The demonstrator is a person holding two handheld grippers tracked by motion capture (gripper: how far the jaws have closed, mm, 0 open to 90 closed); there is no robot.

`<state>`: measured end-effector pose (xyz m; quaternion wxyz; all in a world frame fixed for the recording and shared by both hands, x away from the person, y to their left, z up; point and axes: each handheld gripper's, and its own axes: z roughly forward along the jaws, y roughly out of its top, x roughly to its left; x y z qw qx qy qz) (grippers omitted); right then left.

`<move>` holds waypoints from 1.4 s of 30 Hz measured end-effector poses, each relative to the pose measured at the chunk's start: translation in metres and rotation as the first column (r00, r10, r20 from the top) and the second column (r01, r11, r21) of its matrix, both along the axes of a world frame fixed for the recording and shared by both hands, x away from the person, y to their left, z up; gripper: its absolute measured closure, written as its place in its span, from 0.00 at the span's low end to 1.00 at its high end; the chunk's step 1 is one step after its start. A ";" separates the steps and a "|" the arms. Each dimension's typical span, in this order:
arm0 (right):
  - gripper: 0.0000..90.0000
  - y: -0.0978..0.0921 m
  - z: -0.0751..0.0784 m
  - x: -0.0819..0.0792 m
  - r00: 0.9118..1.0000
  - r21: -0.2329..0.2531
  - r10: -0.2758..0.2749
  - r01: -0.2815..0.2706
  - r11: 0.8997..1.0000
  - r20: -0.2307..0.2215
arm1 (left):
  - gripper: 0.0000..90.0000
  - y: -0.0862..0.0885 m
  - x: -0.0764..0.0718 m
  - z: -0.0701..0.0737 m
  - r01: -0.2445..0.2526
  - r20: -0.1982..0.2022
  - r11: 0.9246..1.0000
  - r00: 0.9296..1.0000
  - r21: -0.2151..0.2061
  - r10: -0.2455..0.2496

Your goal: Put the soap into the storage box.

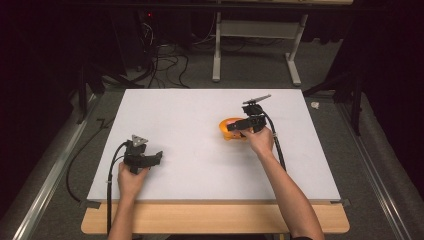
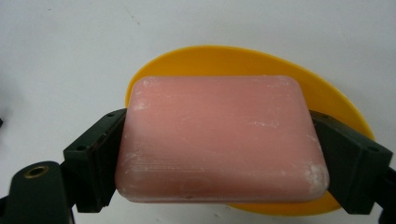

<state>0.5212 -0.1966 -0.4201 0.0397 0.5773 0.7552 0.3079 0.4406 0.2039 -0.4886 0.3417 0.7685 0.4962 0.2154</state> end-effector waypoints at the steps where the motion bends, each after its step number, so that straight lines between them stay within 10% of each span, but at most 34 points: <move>1: 0.15 0.000 0.000 0.000 1.000 0.000 -0.001 0.001 1.000 -0.001 | 0.23 0.000 0.000 0.000 0.000 0.000 1.000 1.000 0.000 0.000; 19: 0.15 0.003 -0.007 0.003 0.998 0.009 -0.042 0.043 0.999 -0.036 | 0.24 0.000 0.000 0.000 0.000 0.000 1.000 1.000 0.000 0.000; 42: 0.13 0.001 0.001 0.000 0.998 0.005 -0.056 0.056 0.998 0.027 | 0.23 0.000 0.000 0.000 0.000 0.000 1.000 1.000 0.000 0.000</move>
